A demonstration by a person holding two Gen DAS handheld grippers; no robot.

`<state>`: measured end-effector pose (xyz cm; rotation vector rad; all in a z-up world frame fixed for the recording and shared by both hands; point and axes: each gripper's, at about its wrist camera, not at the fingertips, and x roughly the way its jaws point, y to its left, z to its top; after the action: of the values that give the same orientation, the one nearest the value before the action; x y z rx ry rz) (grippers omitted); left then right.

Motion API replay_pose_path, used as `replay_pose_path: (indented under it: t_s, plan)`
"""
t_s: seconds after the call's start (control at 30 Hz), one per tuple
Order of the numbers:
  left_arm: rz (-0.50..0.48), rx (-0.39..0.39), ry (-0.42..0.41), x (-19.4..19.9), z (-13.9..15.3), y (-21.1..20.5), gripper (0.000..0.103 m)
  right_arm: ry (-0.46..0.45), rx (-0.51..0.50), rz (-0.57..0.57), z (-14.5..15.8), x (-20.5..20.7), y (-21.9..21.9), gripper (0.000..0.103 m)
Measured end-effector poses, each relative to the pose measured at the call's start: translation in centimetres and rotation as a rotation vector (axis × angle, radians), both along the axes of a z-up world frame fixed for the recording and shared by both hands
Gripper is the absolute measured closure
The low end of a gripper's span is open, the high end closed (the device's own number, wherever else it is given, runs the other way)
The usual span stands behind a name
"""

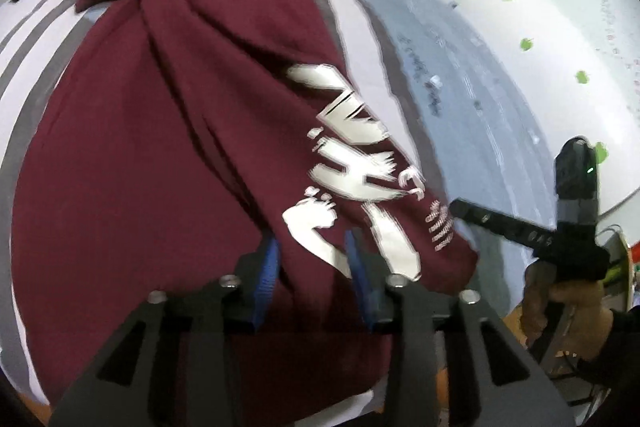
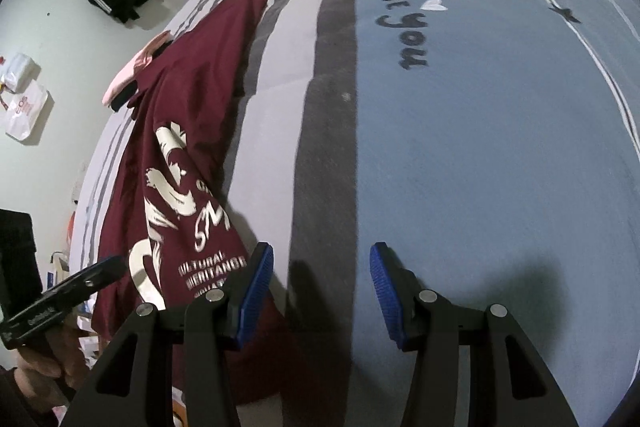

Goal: Fold clothes
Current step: 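Hold the shirt hem with the left gripper and fold it over the body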

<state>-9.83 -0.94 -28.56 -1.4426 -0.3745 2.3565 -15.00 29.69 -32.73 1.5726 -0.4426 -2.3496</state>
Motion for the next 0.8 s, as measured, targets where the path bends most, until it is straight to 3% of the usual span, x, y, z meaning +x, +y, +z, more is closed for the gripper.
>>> replay_pose_path:
  t_s: [0.1, 0.27, 0.37, 0.43, 0.53, 0.63, 0.67, 0.8]
  plan:
    - [-0.006, 0.018, 0.025, 0.4, 1.4, -1.4, 0.100, 0.010, 0.003, -0.021, 0.3, 1.0, 0.1, 0.057]
    - [0.006, 0.061, 0.054, 1.5, 4.5, -6.3, 0.102, 0.019, 0.002, -0.027, 1.2, 2.4, -1.9, 0.057]
    - [0.036, 0.024, 0.074, 2.4, 6.1, -10.2, 0.102, 0.019, -0.010, -0.016, 1.7, 3.5, -3.7, 0.057]
    - [0.071, 0.006, 0.064, 3.0, 6.1, -13.2, 0.102, 0.014, -0.018, -0.003, 1.9, 4.2, -5.0, 0.057]
    - [0.132, -0.021, -0.007, 3.5, 4.0, -17.3, 0.101, 0.008, -0.015, 0.032, 2.2, 5.4, -7.2, 0.057]
    - [0.158, -0.017, -0.062, 4.3, 1.8, -18.4, 0.090, 0.005, 0.009, 0.074, 2.1, 6.9, -8.6, 0.057]
    - [0.163, -0.009, -0.080, 4.6, 1.2, -18.5, 0.080, 0.003, 0.018, 0.082, 2.0, 7.3, -8.9, 0.057]
    - [0.127, -0.018, -0.051, 6.3, 0.9, -16.7, 0.063, 0.002, 0.038, 0.077, 1.6, 8.7, -9.0, 0.057]
